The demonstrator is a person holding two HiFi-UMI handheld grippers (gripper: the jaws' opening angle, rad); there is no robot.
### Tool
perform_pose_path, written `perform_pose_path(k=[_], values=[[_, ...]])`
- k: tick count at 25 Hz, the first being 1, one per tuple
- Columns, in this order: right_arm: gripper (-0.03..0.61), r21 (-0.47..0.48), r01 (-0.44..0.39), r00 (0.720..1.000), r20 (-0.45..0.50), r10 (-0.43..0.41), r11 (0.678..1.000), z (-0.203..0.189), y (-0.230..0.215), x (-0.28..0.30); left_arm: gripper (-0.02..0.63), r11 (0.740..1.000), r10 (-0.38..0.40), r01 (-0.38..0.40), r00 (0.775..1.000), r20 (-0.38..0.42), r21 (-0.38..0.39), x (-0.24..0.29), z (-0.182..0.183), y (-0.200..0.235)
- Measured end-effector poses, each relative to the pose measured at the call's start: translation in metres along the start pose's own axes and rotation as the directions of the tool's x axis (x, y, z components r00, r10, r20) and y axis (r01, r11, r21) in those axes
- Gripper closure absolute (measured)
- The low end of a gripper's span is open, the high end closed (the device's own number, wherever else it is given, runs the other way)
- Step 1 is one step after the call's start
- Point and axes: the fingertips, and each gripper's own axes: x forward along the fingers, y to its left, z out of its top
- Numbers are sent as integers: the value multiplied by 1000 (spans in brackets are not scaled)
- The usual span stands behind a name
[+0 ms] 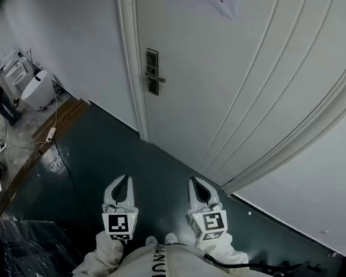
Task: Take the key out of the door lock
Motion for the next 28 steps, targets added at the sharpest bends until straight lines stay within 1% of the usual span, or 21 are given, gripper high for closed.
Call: perform_pose_path(k=[3,10,13,18,24,28], values=[[580,2,-9,1000,-2,9,1000,-6,-1,2,614,1000,5,-5,1000,-9,-10,3,-2,1],[580,6,-40,999,11,39,999,-4,-6,2,614,1000,20,-20,1000,-17,-4,6,-2,-4],[578,18,-66,998,7,65,998,-6,-7,1,614,1000,29,-29,999,-24,2,5,-2,-7],[578,45,-125,992,31,123,991,-7,-8,-6,614,999,49,-48,998,-33,17,4,-5,-15],[578,59,-139,990,28,137,989,-13,-17,-13,614,998,61,-60,997,-45,25,1,-7,-28],[577,63,-134,991,34,132,989,-12,-24,-13,614,998,62,-61,997,-55,19,2,-9,-32]])
